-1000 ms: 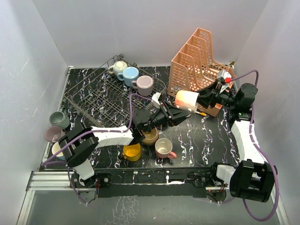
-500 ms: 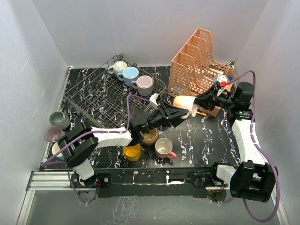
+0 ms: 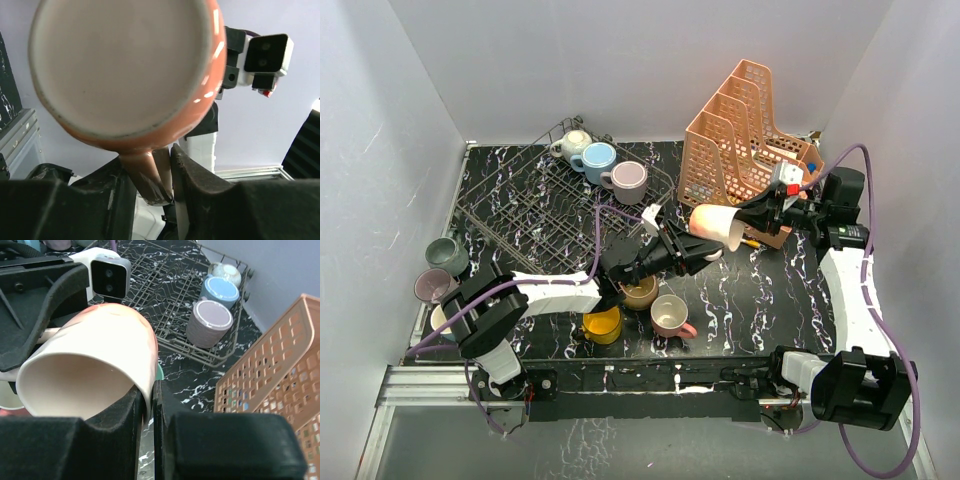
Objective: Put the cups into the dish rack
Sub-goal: Pick up the cup at the center of the board, then turn the cup upside down in the dish rack, then pick up the cup at the center of the board.
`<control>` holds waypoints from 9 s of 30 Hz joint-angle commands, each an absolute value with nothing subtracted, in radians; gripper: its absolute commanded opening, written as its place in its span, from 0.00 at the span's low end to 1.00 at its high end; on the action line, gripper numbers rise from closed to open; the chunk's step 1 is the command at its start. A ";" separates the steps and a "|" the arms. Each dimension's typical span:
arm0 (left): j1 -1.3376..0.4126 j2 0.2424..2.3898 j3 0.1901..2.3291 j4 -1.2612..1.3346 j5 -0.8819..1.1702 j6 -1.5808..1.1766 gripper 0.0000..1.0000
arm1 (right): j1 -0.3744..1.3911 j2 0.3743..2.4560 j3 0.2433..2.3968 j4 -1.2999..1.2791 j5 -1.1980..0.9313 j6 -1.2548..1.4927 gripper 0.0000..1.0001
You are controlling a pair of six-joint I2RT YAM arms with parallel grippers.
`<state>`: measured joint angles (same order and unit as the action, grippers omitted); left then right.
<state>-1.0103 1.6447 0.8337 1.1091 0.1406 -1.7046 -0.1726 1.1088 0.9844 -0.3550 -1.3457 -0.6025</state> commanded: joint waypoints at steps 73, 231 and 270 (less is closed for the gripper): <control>-0.120 1.676 1.347 0.005 0.064 -0.837 0.00 | -0.253 1.051 0.741 -0.350 -1.097 -0.532 0.88; -0.130 0.490 0.590 -0.138 0.339 -0.958 0.95 | 0.846 1.409 1.236 -1.072 -0.591 -1.528 0.50; -0.130 0.417 0.584 -0.201 0.328 -0.962 0.95 | 0.993 1.526 1.079 -0.942 -0.303 -1.524 0.21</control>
<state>-0.1337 0.4290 0.5816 -0.2031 0.3149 -0.9539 0.9882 1.5284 1.0805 -0.9394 -0.3389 -1.5291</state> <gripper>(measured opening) 0.956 0.262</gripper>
